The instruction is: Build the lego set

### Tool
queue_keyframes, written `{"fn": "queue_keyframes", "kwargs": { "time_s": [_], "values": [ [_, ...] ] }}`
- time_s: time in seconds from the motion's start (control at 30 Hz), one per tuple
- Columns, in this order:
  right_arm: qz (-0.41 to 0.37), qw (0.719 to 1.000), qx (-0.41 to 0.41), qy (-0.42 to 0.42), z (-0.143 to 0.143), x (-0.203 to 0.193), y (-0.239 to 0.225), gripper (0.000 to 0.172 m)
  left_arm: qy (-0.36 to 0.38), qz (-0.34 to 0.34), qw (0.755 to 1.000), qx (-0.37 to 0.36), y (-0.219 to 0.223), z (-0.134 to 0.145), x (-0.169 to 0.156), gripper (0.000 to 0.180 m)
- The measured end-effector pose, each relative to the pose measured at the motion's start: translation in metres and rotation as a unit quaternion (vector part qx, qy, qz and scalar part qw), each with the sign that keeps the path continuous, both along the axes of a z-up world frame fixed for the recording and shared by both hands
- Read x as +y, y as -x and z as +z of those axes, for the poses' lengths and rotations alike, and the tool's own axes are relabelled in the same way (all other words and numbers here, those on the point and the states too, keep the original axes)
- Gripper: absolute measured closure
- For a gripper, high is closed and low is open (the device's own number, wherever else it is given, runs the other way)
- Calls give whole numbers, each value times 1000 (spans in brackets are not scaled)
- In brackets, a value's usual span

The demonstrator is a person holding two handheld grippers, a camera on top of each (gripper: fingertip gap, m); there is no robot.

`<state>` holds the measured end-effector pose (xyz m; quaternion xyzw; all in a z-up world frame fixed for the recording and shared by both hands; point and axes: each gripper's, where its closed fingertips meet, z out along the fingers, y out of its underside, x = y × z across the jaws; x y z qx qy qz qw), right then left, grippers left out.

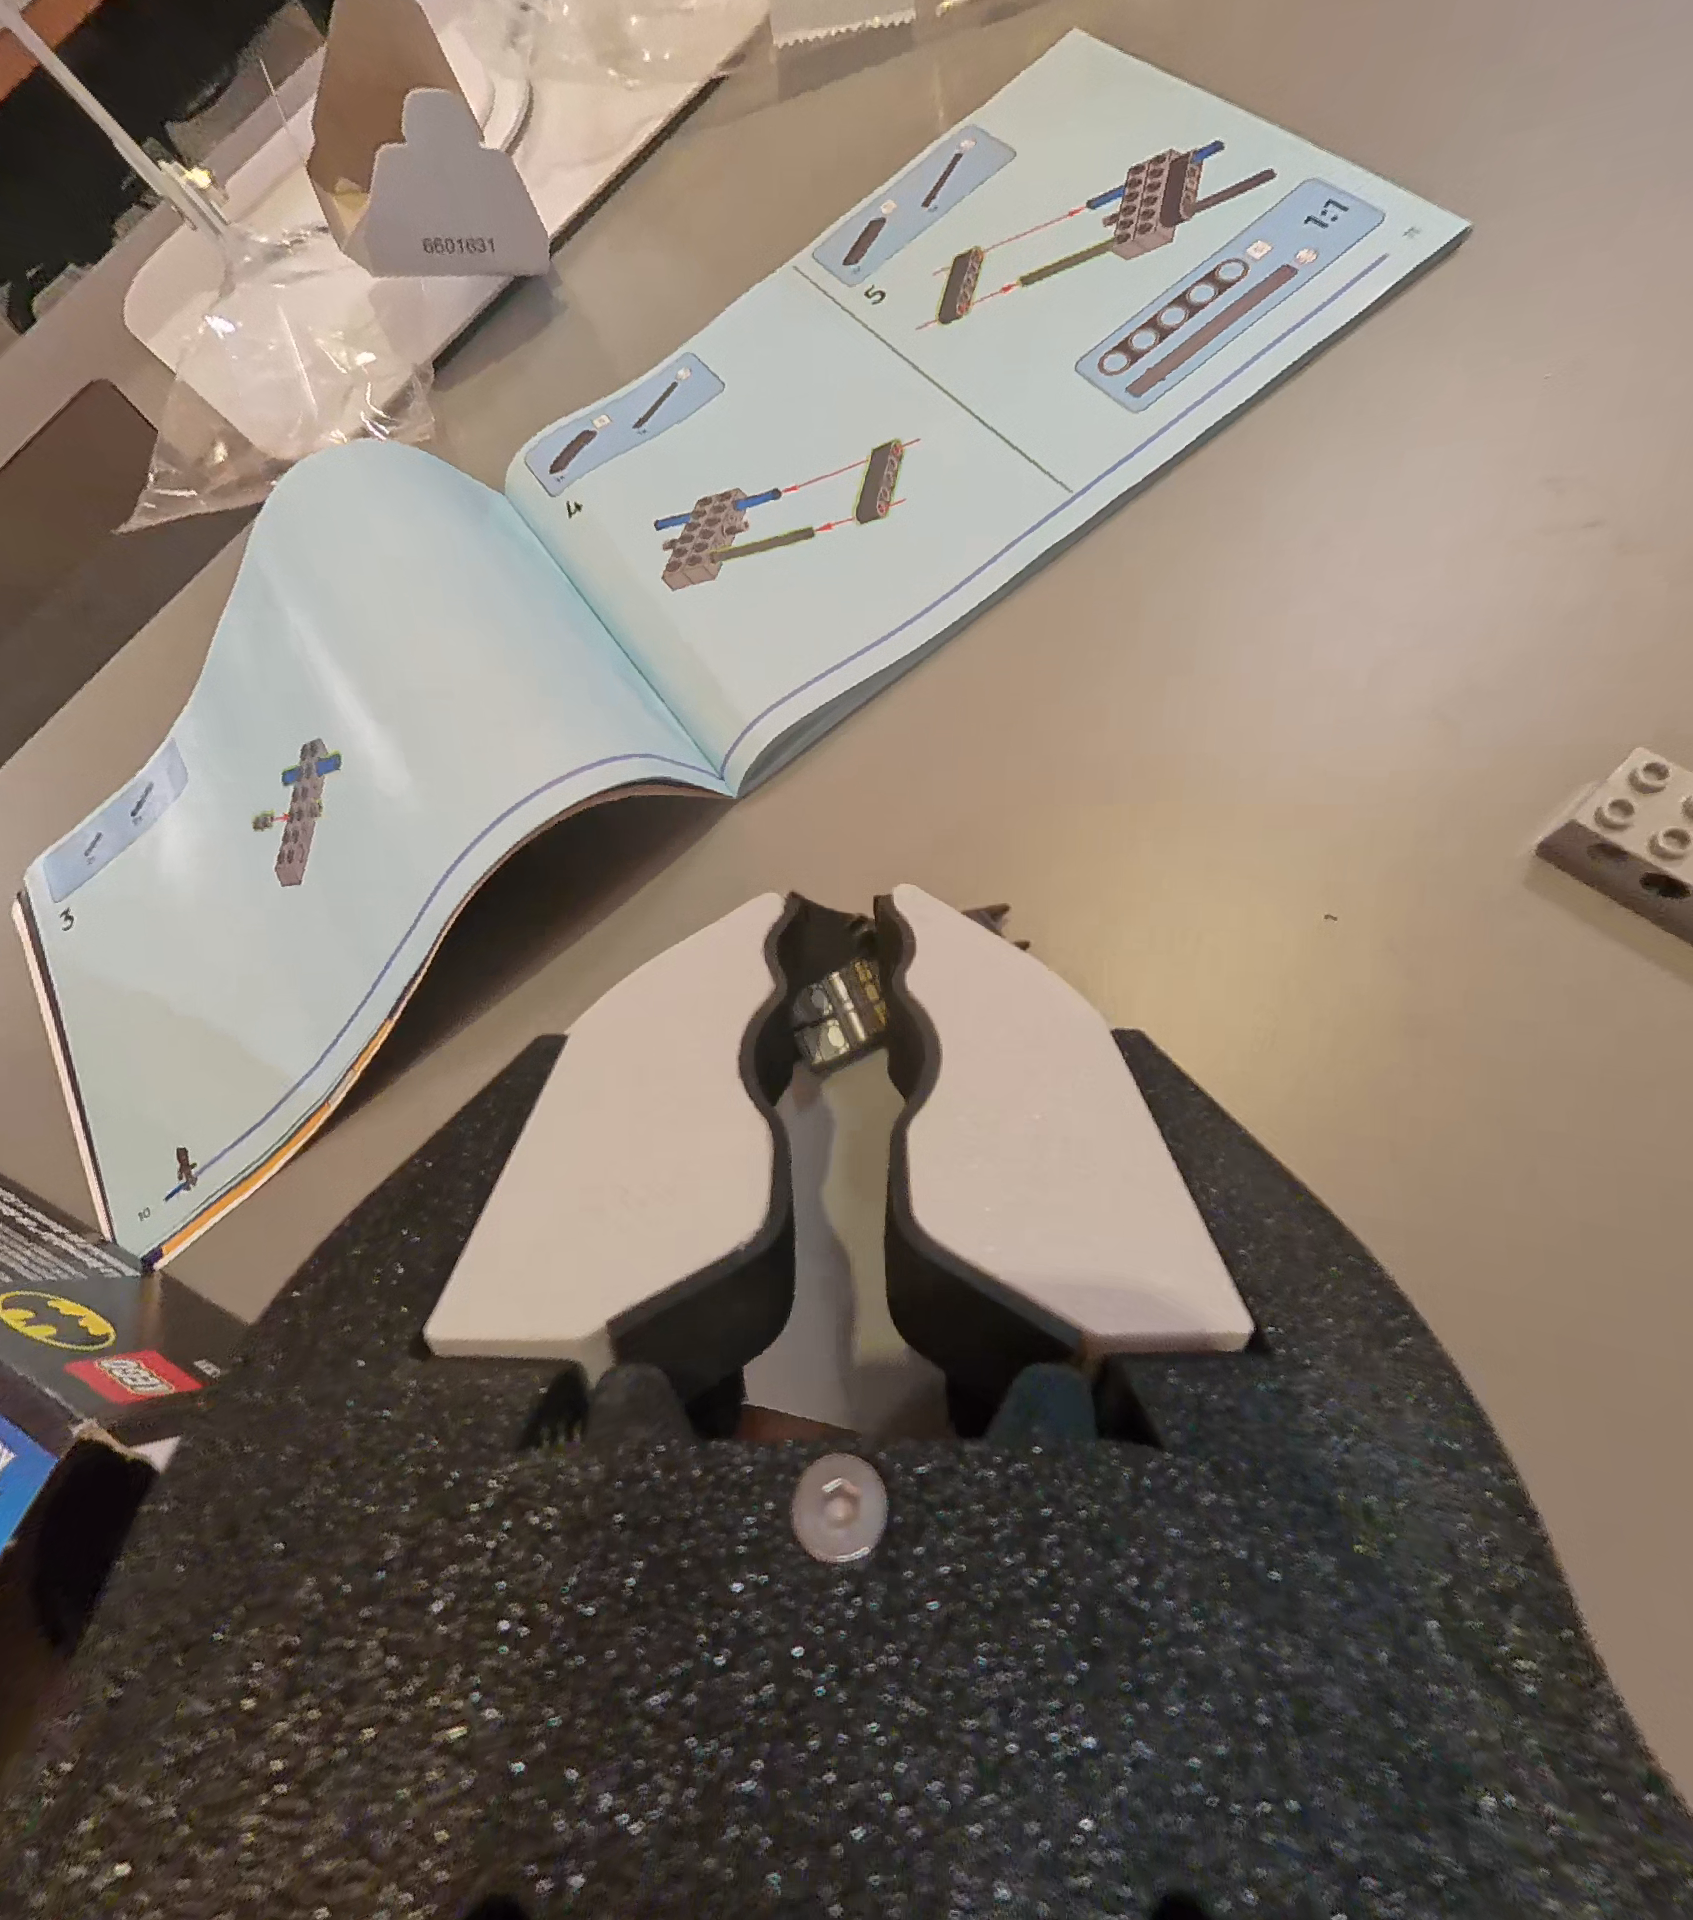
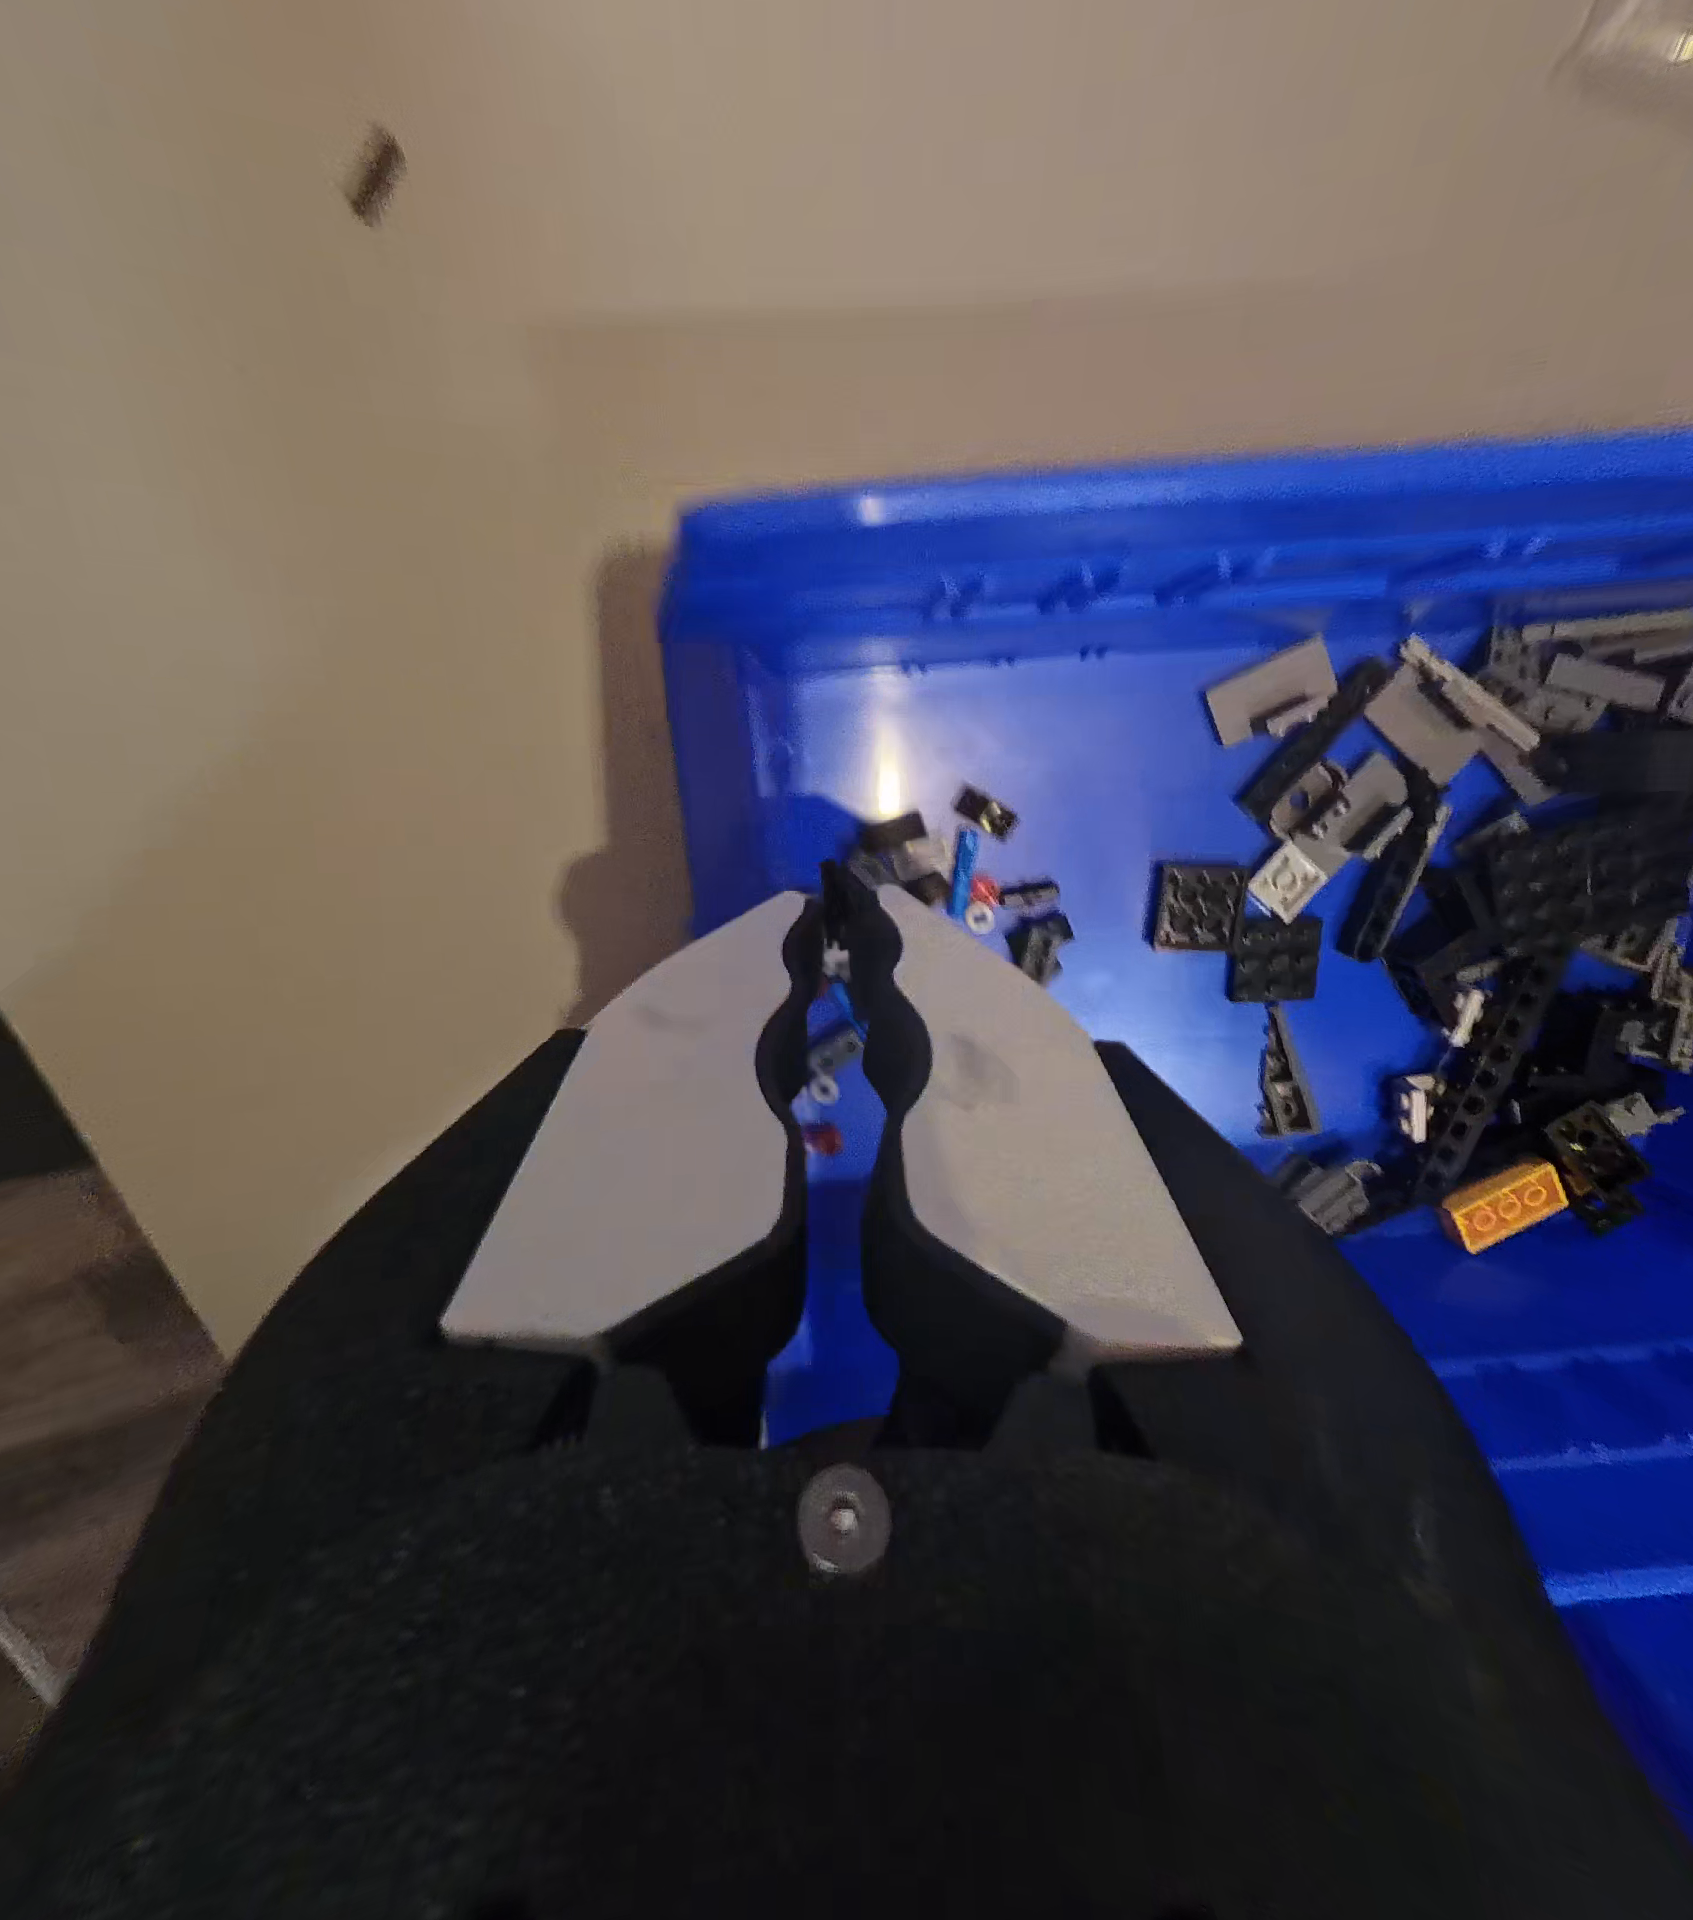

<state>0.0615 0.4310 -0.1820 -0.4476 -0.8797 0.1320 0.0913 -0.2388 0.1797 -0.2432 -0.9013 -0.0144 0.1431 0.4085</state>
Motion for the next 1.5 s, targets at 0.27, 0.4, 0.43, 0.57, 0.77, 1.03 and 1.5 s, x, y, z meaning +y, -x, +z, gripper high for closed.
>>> {"fn": "queue_keyframes", "kwargs": {
  "time_s": [0.27,0.4,0.43,0.57,0.77,1.03,1.5],
  "values": [
    [2,999,31,43,18,-82,33,166,-5,-5,1000,-6,-5,1,-9,167],
    [28,998,31,53,5,-124,55,166,-1,-11,1000,-1,-8,0,-10,167],
    [37,997,31,60,-1,-137,61,166,0,-11,1000,-1,-8,0,-11,167],
    [67,994,32,77,-29,-184,77,166,2,-7,1000,1,-8,-1,-11,167],
    [100,994,14,49,-57,-209,81,166,-3,1,1000,-12,-5,0,-12,167],
    [101,994,-10,27,-81,-205,77,166,3,-3,1000,-12,-7,-2,-12,167],
    [42,992,70,102,-48,-198,83,153,8,-3,1000,-16,-7,-3,-12,167]
  ]
}}
